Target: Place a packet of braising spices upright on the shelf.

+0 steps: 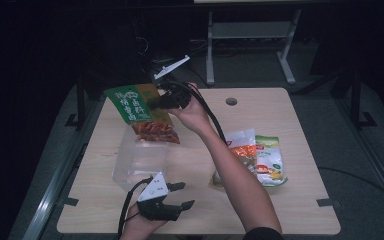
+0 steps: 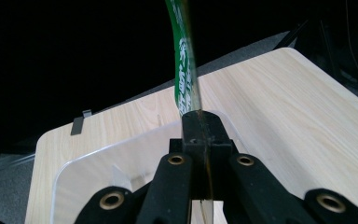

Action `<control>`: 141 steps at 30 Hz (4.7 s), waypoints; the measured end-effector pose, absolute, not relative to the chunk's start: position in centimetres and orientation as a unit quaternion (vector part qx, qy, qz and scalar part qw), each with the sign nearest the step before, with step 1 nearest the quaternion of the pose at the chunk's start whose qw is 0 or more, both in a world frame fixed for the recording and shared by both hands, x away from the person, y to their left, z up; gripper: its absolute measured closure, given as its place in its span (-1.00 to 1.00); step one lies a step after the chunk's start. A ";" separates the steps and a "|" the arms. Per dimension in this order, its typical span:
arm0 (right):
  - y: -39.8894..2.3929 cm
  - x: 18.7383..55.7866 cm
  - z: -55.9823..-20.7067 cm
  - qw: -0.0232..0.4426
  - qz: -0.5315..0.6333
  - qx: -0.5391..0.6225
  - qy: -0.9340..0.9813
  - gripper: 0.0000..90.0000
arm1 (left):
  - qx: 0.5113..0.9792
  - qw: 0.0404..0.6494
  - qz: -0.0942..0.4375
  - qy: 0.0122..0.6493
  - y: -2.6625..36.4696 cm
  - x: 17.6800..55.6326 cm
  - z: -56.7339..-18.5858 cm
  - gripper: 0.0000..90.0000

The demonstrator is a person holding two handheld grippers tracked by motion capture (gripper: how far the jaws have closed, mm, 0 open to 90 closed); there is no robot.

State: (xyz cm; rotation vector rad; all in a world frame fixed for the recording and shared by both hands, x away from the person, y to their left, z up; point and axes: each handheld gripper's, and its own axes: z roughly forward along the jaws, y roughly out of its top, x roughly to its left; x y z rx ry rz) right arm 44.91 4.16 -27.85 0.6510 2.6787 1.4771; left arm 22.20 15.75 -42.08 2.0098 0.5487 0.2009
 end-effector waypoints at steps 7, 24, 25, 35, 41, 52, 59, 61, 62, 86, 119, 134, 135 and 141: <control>5.2 45.9 -29.4 -0.002 0.477 0.221 0.850 1.00 | 0.831 0.502 0.084 0.224 15.7 22.2 -42.1 -0.15; 5.9 46.9 -31.8 -0.014 0.499 0.259 0.827 1.00 | 0.834 0.499 0.086 0.219 15.5 22.2 -42.1 -0.15; 6.0 46.9 -31.9 -0.012 0.498 0.259 0.828 1.00 | 0.834 0.500 0.086 0.220 15.5 22.1 -42.1 -0.15; 5.5 47.1 -33.5 -0.022 0.492 0.254 0.832 1.00 | 0.835 0.498 0.087 0.218 15.5 22.2 -42.1 -0.15; 4.7 47.2 -34.4 -0.021 0.484 0.250 0.838 0.99 | 0.835 0.497 0.089 0.218 15.5 22.3 -42.1 -0.15; 4.2 47.6 -34.5 -0.020 0.484 0.264 0.834 0.73 | 0.835 0.497 0.088 0.220 15.5 22.4 -42.1 -0.16; 3.5 47.9 -34.4 -0.014 0.481 0.274 0.833 0.38 | 0.834 0.497 0.089 0.221 15.6 22.5 -42.1 -0.16; 3.2 47.9 -34.2 -0.010 0.479 0.279 0.833 0.34 | 0.834 0.497 0.089 0.221 15.5 22.5 -42.2 -0.16; 3.0 47.9 -34.2 -0.006 0.477 0.278 0.834 0.33 | 0.835 0.496 0.089 0.220 15.5 22.5 -42.1 -0.16; -2.7 45.3 -33.5 -0.012 0.467 0.285 0.837 0.18 | 0.839 0.491 0.085 0.220 15.0 22.9 -42.4 -0.18; -12.1 40.4 -34.4 -0.008 0.449 0.327 0.831 0.12 | 0.845 0.482 0.084 0.216 14.2 23.3 -42.9 -0.21; -15.9 38.7 -36.1 -0.002 0.433 0.358 0.827 0.11 | 0.848 0.477 0.087 0.216 14.2 23.4 -43.0 -0.22; -16.1 38.6 -36.2 -0.004 0.433 0.361 0.826 0.11 | 0.848 0.477 0.086 0.217 14.2 23.4 -43.0 -0.22; -17.4 38.1 -36.6 -0.002 0.424 0.374 0.825 0.10 | 0.847 0.478 0.090 0.216 14.2 23.5 -43.0 -0.23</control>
